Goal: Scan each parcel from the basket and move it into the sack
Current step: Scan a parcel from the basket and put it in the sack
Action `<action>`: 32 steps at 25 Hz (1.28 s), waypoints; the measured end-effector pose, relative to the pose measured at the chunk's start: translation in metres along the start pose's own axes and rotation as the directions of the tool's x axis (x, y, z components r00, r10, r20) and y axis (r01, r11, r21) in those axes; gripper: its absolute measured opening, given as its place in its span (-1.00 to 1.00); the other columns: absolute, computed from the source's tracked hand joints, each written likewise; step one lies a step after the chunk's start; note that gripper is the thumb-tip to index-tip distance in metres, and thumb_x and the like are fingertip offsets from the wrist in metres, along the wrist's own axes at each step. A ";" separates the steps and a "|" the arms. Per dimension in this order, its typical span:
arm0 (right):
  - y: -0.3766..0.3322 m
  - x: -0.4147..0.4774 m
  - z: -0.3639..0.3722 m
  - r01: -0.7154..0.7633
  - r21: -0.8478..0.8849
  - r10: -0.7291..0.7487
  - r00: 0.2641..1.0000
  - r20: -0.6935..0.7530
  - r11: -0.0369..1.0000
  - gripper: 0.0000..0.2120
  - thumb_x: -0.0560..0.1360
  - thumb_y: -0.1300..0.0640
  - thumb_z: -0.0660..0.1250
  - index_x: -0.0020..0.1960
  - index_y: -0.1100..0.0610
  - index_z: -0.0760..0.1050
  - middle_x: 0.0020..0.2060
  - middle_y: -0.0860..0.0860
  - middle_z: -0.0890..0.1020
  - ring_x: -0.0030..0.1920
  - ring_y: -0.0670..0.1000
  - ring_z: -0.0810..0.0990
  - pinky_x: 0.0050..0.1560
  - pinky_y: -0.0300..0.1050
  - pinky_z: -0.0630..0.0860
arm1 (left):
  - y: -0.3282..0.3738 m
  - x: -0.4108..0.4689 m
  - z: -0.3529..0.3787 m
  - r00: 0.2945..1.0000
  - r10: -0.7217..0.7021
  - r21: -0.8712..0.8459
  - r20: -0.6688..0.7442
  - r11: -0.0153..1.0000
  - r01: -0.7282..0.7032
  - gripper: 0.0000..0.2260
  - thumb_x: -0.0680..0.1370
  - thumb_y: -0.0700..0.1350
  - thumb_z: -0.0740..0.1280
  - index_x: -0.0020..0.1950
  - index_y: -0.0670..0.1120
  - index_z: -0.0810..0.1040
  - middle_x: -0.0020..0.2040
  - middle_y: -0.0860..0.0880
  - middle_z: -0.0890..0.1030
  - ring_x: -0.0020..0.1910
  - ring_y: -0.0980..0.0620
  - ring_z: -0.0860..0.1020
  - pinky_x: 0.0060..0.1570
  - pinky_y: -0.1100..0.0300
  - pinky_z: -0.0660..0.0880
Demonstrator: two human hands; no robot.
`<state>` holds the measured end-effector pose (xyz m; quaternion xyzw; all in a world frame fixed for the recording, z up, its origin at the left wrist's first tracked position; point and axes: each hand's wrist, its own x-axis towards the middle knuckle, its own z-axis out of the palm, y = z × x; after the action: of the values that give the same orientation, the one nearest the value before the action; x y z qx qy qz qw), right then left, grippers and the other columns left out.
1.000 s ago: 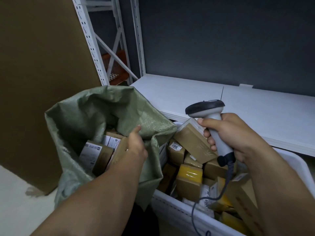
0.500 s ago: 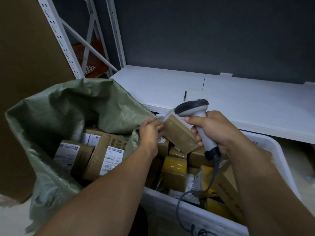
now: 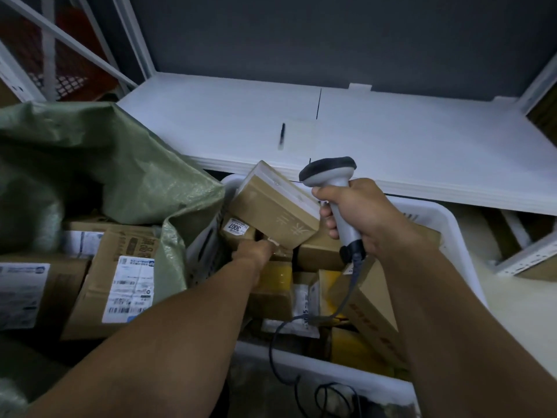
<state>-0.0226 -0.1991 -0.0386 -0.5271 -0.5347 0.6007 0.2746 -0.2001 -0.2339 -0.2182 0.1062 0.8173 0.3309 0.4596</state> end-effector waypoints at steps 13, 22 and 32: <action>0.006 0.009 0.003 -0.057 0.008 0.057 0.998 0.026 0.998 -0.84 0.55 0.14 0.45 -0.03 0.24 0.56 -0.35 0.10 0.56 -0.48 -0.01 0.50 -0.45 -0.17 0.49 | -0.027 -0.021 0.014 0.995 -0.049 0.698 0.086 0.716 -0.025 0.11 0.42 0.22 0.51 0.65 -0.19 -0.15 0.58 -0.26 0.06 0.51 -0.30 0.21 0.42 -0.15 0.37; -0.002 -0.009 -0.004 -0.015 -0.018 0.016 1.000 0.017 1.000 -0.77 0.54 0.11 0.46 0.06 0.28 0.59 -0.35 0.09 0.59 -0.44 0.01 0.52 -0.42 -0.14 0.50 | -0.010 -0.047 0.000 0.980 0.125 0.607 0.154 0.771 -0.194 0.18 0.37 0.02 0.58 0.65 -0.06 -0.26 0.54 -0.21 0.03 0.52 -0.30 0.15 0.39 -0.09 0.39; -0.027 -0.062 -0.012 0.115 -0.019 -0.115 0.993 -0.018 0.993 -0.81 0.56 0.10 0.44 -0.07 0.24 0.58 -0.34 0.12 0.59 -0.44 0.03 0.51 -0.41 -0.12 0.50 | 0.007 -0.090 -0.051 0.691 0.718 0.302 0.085 0.642 -0.705 0.24 0.35 -0.02 0.64 0.66 -0.08 -0.27 0.55 -0.12 0.00 0.57 -0.13 0.17 0.49 0.17 0.18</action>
<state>0.0006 -0.2429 0.0091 -0.5035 -0.5667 0.5742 0.3091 -0.1925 -0.2944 -0.1342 0.4825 0.7606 0.3537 0.2521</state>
